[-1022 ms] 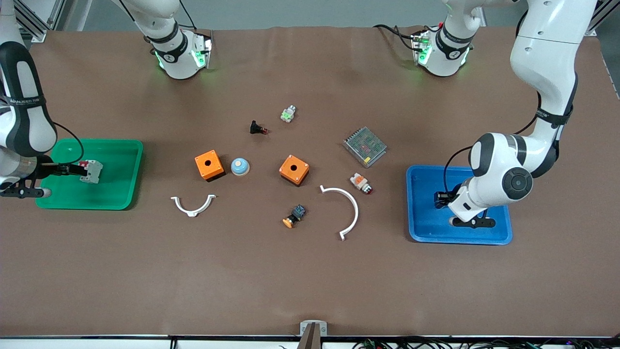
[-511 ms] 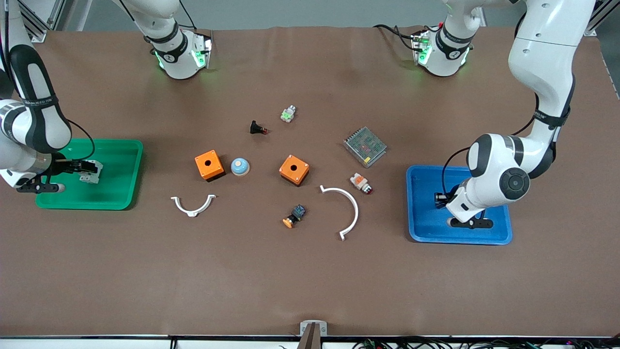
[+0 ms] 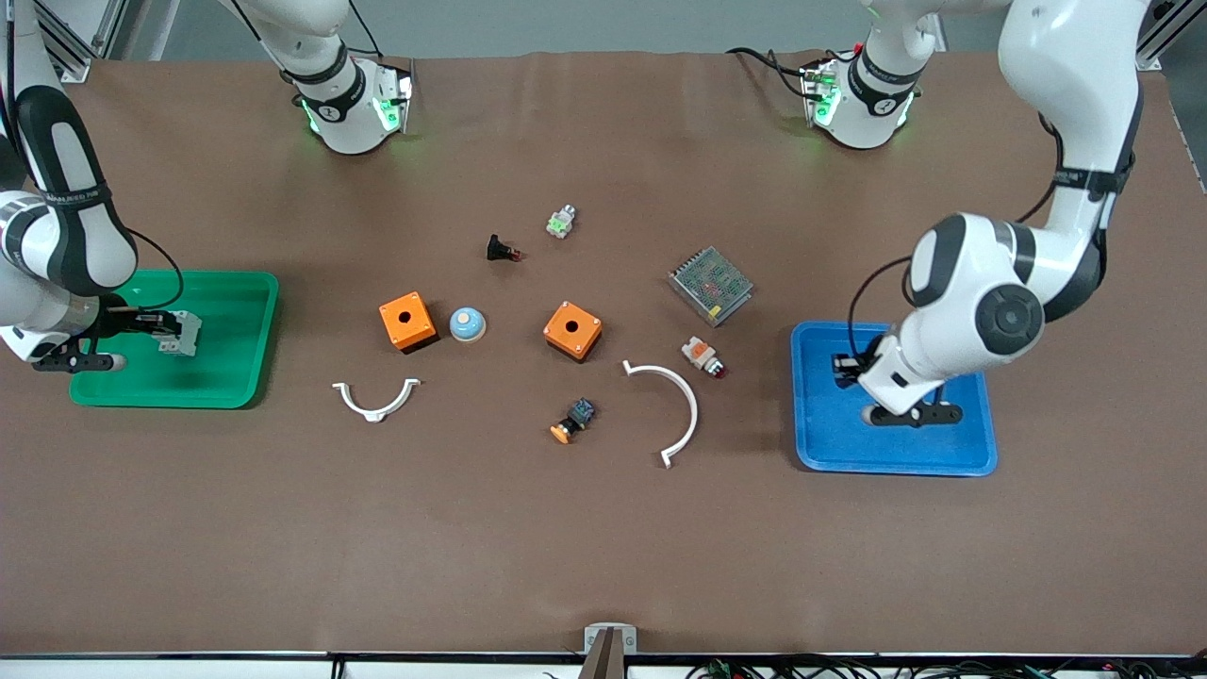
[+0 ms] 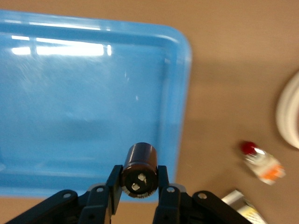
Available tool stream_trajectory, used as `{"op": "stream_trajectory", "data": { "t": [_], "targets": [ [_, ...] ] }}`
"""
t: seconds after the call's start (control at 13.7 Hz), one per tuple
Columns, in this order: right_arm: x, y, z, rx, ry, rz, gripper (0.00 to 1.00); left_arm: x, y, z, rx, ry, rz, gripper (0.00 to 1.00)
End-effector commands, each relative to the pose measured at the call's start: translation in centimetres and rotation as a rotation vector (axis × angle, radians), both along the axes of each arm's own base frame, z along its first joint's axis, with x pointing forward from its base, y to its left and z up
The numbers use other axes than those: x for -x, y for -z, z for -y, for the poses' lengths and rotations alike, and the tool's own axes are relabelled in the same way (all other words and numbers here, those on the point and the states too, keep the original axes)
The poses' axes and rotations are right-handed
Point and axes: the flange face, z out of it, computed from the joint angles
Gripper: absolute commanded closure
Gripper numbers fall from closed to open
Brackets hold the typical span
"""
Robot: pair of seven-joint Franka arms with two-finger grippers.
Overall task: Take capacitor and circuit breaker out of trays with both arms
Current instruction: 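Lift the capacitor with the left gripper while the right gripper lifts the breaker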
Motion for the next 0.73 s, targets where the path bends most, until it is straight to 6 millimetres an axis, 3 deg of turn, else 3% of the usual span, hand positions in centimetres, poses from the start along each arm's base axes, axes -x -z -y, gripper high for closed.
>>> {"op": "stream_trajectory", "data": {
  "t": [0.0, 0.07, 0.36, 0.51, 0.66],
  "targets": [
    [0.6, -1.3, -0.7, -0.027, -0.002, -0.014, 0.80, 2.8, -0.9, 5.4, 0.003, -0.083, -0.035, 0.99],
    [0.3, -2.2, -1.1, -0.032, -0.004, -0.028, 0.81, 3.7, -1.0, 7.9, 0.004, -0.117, -0.042, 0.99],
    [-3.4, -10.7, -5.1, -0.009, 0.073, -0.120, 0.82, 8.0, 0.1, 17.8, -0.002, -0.233, -0.040, 1.00],
    [-5.4, -14.4, -8.7, 0.013, 0.112, -0.135, 0.83, 10.0, 1.8, 22.2, 0.027, -0.304, -0.025, 1.00],
    [-7.4, -17.4, -13.6, -0.004, 0.163, -0.150, 0.83, 12.3, 3.8, 26.4, 0.058, -0.372, -0.015, 1.00]
  ]
}}
